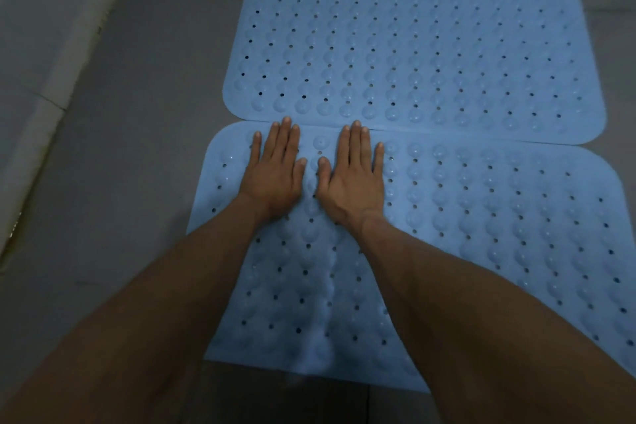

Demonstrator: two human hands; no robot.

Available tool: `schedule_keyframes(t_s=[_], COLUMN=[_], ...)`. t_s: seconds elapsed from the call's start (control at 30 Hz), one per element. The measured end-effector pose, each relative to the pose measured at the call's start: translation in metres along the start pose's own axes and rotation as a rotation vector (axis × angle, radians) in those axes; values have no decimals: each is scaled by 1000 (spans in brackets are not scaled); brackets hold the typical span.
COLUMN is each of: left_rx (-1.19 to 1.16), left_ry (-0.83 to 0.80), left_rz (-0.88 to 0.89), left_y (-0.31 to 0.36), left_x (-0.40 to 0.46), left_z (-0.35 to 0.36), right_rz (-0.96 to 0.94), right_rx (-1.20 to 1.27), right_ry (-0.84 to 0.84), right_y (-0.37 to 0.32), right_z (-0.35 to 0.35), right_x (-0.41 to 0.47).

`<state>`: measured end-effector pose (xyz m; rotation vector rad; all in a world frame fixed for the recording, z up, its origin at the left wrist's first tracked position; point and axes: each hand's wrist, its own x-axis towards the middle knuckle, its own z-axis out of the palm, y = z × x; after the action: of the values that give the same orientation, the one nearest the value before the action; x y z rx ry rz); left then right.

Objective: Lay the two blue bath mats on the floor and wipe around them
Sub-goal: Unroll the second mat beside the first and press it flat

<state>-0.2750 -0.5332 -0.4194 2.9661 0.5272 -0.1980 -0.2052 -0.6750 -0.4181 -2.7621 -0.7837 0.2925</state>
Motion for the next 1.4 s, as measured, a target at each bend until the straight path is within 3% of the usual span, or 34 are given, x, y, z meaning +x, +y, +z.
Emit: schedule_keyframes(t_s=[0.13,0.3,0.47,0.77,0.93,1.4], left_rx=[6,-26,-95,-194,-187,-134], left_ry=[-90,-18,34,75,112,138], left_rz=[-41,-155,-118,-21,-123,-95], left_y=[8,53,139,280,298,296], left_x=[3,2,7,34,38,41], left_z=[-11,-14,-4,14,28,28], right_rz=[-69,-231,-85,-13,61,90], right_rx=[78,97,-7,-48,-42,-85], right_ry=[-99,15,62,96,84,110], right_y=[10,74,171,282,293,289], right_z=[-13,-46,-85,-105,-88,-85], right_x=[2,-7,-13,-23,-25,-22])
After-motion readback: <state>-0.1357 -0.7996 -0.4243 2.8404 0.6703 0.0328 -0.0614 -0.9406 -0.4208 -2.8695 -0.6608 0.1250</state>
